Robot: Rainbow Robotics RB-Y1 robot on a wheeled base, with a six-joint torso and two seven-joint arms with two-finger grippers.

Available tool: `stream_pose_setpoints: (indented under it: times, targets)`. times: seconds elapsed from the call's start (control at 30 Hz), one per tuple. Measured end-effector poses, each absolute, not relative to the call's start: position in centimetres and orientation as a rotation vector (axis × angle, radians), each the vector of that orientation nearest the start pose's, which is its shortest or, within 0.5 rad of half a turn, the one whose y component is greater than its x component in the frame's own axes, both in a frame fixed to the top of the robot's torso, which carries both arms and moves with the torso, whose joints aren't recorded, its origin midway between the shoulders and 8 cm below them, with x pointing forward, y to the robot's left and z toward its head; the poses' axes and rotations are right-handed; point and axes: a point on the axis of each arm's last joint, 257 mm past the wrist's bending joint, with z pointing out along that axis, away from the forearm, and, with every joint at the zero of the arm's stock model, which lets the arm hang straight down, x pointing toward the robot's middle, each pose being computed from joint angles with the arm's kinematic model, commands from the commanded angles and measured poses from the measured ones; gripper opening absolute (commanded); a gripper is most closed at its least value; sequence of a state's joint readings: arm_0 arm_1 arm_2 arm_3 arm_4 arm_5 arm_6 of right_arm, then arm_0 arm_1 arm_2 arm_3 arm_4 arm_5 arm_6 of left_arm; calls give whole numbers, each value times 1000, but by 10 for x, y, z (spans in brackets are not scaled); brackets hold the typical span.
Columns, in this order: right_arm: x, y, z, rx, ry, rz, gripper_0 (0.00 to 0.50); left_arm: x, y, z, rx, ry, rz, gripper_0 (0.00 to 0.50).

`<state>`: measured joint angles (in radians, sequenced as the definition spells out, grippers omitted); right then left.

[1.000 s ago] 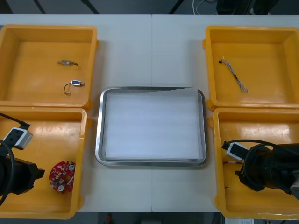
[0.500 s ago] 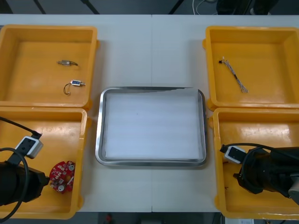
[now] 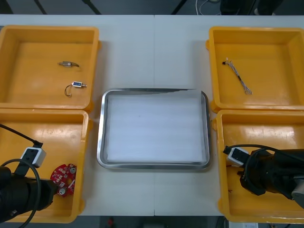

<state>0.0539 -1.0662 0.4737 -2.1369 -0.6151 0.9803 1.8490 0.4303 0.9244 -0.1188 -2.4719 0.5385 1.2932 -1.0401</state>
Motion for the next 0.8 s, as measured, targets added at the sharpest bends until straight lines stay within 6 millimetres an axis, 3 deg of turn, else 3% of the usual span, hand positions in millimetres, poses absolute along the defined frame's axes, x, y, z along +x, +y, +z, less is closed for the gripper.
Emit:
stream_pose_setpoints:
  times: [0.3, 0.53, 0.8]
  targets:
    - [348, -274, -338, -1338, 2258, -175, 0, 270, 306, -292, 115, 2737, 12, 500]
    - [341, -273, -335, -1318, 2314, -123, 0, 283, 331, -254, 36, 2758, 45, 500]
    - [340, -287, -309, -1296, 2379, -150, 0, 292, 348, -208, 8, 2776, 101, 500]
